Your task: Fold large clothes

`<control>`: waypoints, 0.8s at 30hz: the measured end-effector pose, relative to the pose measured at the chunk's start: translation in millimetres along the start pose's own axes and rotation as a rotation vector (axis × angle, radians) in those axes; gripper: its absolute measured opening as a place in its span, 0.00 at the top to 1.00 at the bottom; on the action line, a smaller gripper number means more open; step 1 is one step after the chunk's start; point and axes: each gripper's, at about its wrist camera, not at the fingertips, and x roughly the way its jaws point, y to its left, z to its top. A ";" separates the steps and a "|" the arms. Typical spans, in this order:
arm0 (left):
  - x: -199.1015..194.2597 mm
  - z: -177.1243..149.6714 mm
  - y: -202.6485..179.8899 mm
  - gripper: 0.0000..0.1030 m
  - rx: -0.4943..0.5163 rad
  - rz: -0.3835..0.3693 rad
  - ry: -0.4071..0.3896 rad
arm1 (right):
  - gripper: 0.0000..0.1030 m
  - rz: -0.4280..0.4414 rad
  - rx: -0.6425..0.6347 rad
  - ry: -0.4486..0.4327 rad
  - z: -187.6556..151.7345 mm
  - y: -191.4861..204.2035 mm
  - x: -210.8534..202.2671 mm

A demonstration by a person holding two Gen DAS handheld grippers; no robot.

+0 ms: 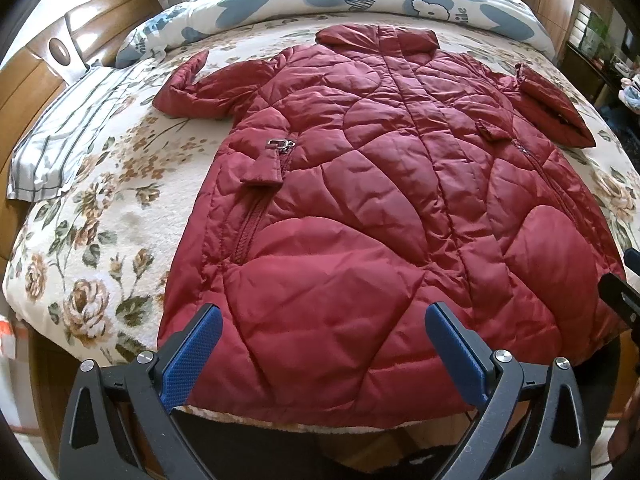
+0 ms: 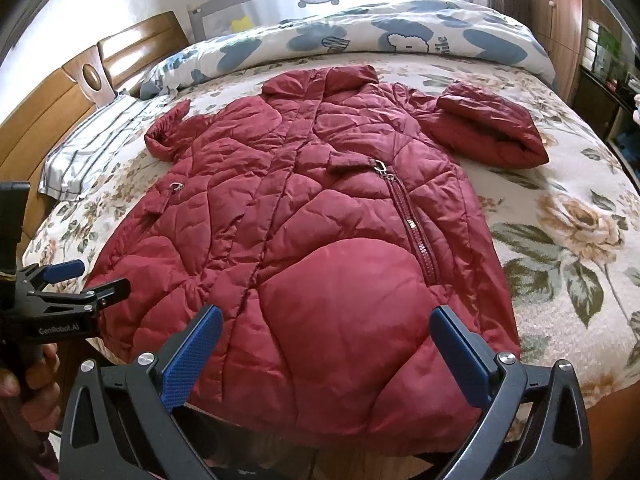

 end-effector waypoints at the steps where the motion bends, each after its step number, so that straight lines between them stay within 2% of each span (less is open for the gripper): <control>1: 0.6 0.3 0.0 0.01 0.001 -0.001 -0.003 | 0.00 0.000 0.001 -0.001 0.5 -0.4 0.2; 10: 8.7 9.1 0.0 0.01 0.022 0.008 -0.003 | 0.00 -0.001 0.014 -0.010 5.7 -10.5 4.4; 14: 16.2 14.7 5.3 0.01 0.009 -0.017 0.051 | 0.00 -0.011 0.024 -0.015 10.0 -18.6 6.7; 16: 18.9 18.2 7.7 0.01 0.009 -0.007 0.053 | 0.00 -0.014 0.032 -0.017 12.2 -23.1 7.6; 20: 20.2 27.9 7.9 0.01 0.006 0.031 -0.050 | 0.00 -0.022 0.044 -0.021 18.0 -31.5 10.7; 24: 24.0 35.6 9.8 0.01 0.014 0.061 -0.057 | 0.00 -0.033 0.046 -0.026 24.7 -40.0 13.8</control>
